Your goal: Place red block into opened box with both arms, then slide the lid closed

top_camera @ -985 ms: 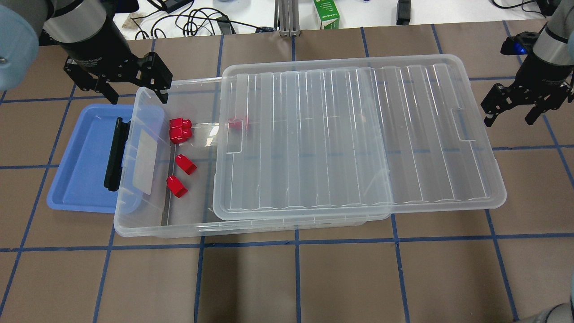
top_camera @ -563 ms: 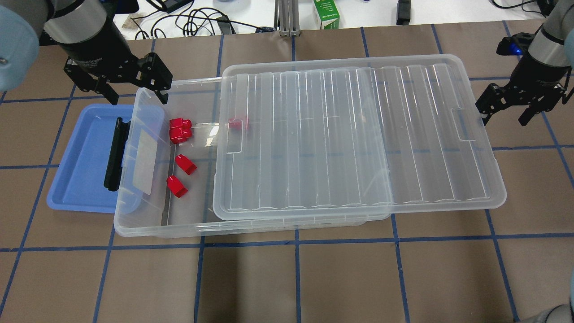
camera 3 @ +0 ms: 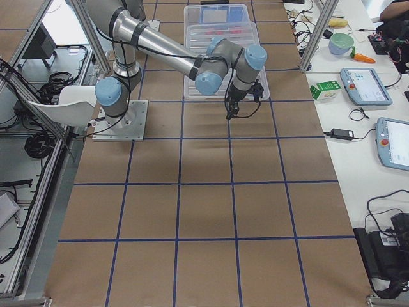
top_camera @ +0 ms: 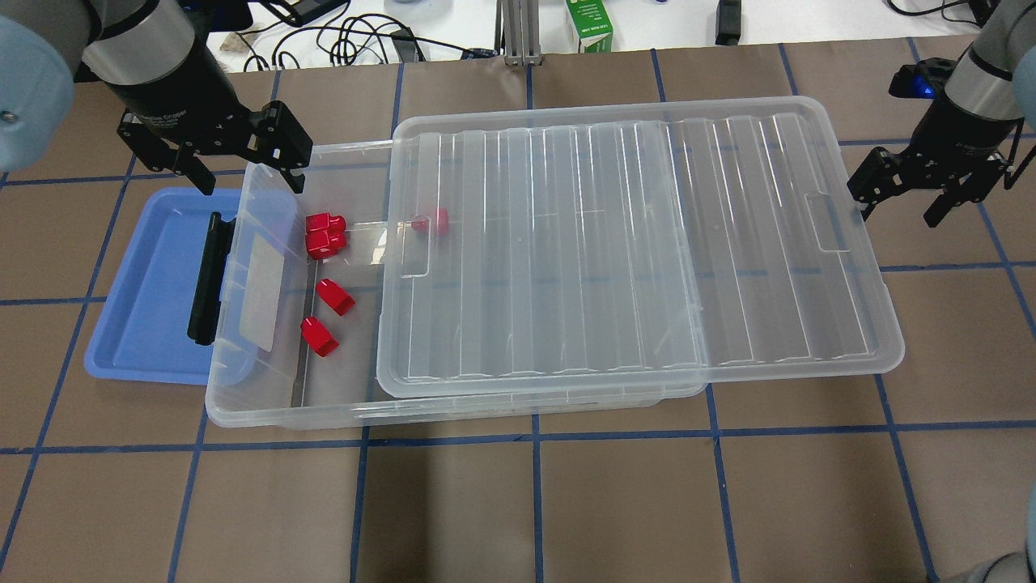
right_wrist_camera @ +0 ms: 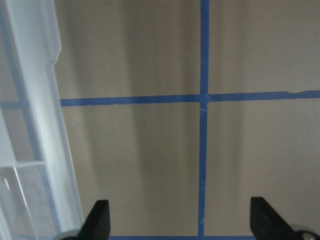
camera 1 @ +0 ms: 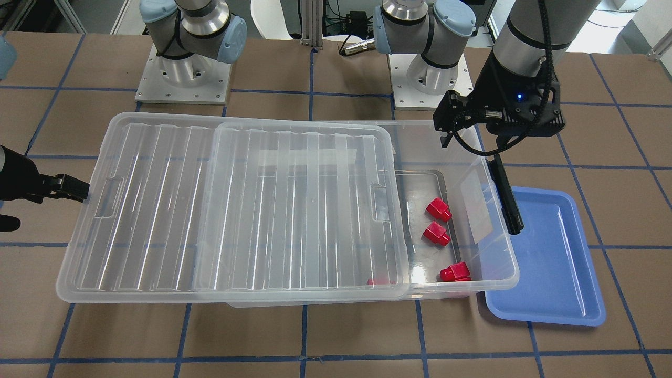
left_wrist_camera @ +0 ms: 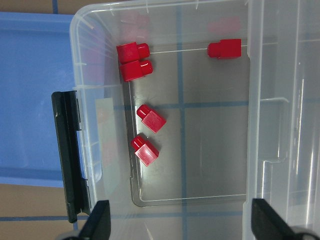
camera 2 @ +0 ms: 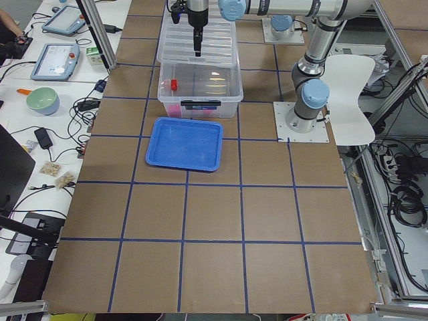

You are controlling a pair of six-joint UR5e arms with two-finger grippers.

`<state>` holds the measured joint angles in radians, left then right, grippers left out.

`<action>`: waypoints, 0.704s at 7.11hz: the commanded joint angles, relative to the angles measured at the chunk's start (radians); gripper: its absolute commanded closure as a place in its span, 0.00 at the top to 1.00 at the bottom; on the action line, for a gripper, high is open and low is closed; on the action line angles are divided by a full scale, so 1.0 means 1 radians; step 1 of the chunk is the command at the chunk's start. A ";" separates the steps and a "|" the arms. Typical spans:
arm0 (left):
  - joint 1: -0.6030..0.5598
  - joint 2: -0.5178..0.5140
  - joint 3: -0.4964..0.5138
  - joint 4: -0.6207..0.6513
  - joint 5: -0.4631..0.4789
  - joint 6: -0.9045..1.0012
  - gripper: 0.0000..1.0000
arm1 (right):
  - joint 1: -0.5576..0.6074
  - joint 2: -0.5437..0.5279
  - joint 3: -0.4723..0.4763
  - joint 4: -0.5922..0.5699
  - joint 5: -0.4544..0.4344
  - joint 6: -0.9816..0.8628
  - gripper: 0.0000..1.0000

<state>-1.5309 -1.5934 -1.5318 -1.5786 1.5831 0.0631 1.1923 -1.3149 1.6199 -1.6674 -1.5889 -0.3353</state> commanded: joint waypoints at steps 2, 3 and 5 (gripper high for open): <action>0.000 0.003 -0.004 0.000 0.000 -0.002 1.00 | 0.024 0.000 0.000 -0.002 0.004 0.033 1.00; -0.002 0.001 -0.004 0.000 0.000 -0.003 1.00 | 0.035 0.000 0.000 0.000 0.004 0.035 1.00; -0.002 0.003 -0.004 -0.001 0.000 -0.003 1.00 | 0.067 0.002 0.000 0.003 0.003 0.035 1.00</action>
<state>-1.5322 -1.5912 -1.5354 -1.5795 1.5831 0.0600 1.2401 -1.3137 1.6199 -1.6669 -1.5849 -0.3010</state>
